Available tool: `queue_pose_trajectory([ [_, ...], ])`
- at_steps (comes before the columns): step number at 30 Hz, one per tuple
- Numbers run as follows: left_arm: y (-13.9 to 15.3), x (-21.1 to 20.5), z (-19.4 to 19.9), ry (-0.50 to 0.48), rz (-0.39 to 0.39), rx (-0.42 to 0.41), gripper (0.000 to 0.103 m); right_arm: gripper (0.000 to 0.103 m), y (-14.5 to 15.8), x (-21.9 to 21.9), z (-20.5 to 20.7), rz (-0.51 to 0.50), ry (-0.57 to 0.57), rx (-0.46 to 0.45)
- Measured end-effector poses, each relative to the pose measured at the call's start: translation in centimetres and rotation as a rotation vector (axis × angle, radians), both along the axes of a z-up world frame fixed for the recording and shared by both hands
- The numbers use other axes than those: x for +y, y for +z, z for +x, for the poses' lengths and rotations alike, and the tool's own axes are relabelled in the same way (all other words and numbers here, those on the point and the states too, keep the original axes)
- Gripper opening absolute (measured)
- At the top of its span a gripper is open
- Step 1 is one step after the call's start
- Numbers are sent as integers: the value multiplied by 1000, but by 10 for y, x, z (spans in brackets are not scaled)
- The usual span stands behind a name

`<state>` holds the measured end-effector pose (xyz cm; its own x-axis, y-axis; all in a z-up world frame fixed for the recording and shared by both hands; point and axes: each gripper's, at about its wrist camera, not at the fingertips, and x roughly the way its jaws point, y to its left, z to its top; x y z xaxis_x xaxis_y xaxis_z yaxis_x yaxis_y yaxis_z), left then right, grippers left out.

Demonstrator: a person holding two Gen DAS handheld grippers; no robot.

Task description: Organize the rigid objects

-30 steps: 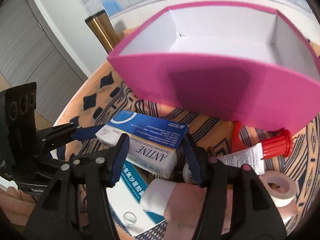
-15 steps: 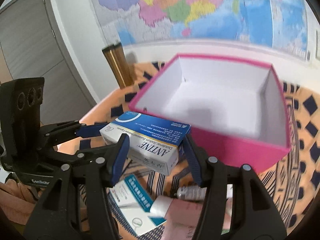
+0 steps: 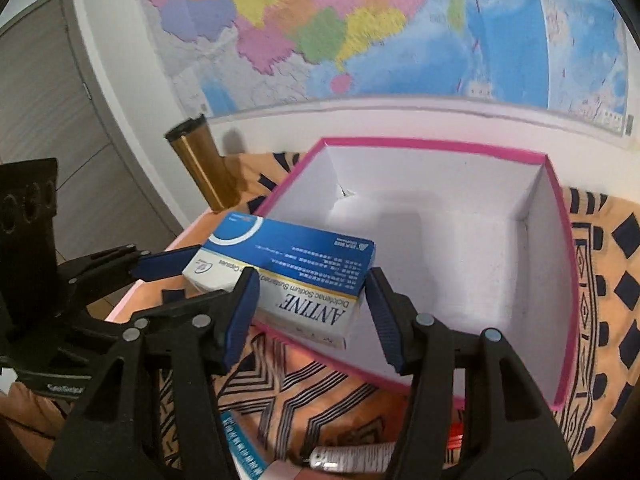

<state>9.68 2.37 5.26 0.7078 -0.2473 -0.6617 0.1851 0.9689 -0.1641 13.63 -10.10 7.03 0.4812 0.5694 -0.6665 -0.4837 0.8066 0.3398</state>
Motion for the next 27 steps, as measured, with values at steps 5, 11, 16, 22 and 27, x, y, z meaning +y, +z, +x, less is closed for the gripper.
queue_pose_trajectory([
  [5,-15,3,14,16,19,45,59,57,-23,3,21,1,1,72],
  [11,-26,10,25,36,11,85,59,55,-42,10,35,-13,10,131],
  [16,-23,11,21,94,48,52,59,55,-51,15,42,-18,7,163],
  [22,-6,11,-9,32,3,-36,63,55,-27,-6,15,25,7,79],
  [27,0,-3,-42,-87,-50,-72,68,58,0,-42,-23,38,-16,-21],
])
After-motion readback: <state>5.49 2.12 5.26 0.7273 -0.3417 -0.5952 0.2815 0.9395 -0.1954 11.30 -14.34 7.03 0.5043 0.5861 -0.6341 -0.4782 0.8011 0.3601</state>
